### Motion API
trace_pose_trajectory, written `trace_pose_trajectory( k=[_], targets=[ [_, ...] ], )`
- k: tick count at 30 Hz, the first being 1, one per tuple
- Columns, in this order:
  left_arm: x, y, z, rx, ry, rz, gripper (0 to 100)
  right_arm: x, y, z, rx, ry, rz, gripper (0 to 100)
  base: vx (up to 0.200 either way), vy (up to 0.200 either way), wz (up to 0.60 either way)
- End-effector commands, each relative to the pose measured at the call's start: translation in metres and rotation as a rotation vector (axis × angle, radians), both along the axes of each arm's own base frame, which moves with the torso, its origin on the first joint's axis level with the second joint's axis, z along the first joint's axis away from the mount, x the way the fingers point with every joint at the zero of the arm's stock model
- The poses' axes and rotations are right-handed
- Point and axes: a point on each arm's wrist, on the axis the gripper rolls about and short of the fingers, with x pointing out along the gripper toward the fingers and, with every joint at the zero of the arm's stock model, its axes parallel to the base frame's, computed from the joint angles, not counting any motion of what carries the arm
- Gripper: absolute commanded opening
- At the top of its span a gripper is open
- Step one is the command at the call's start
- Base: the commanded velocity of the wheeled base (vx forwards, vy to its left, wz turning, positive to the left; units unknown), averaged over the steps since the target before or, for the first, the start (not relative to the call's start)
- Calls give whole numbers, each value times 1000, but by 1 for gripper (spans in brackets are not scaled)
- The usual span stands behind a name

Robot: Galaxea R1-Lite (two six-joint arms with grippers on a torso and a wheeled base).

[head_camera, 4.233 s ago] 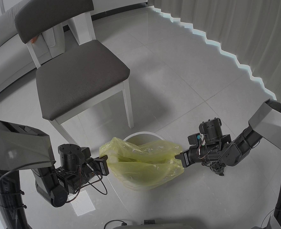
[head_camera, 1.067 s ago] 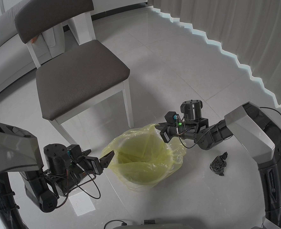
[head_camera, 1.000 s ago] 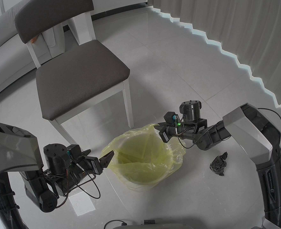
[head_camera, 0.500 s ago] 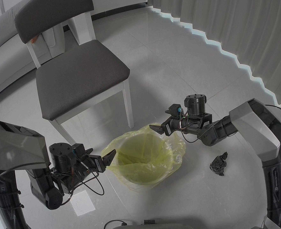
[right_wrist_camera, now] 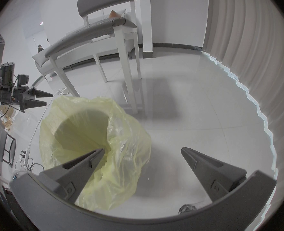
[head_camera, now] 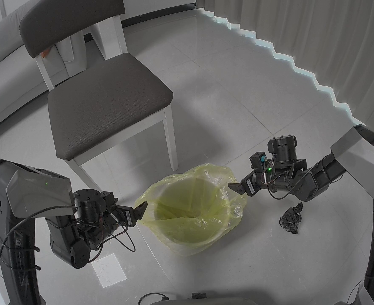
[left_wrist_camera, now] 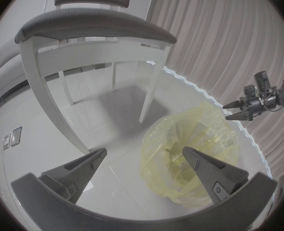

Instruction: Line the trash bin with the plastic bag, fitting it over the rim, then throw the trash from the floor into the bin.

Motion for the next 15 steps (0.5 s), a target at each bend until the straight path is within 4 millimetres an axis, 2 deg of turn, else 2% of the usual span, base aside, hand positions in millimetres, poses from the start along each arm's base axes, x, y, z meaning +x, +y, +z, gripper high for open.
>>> trace_pose_trajectory(
  k=[1,11,15],
  targets=[
    [18,-1,-20,19,23,7,100,-9,-4,-5,-23,29,-12,100,0,0,0],
    [67,-2,-38,40,84,42,100,10,-15,-49,-79,82,-22,100,0,0,0],
    [75,1,-43,41,97,55,100,19,-15,-63,-83,92,-29,100,0,0,0]
  ],
)
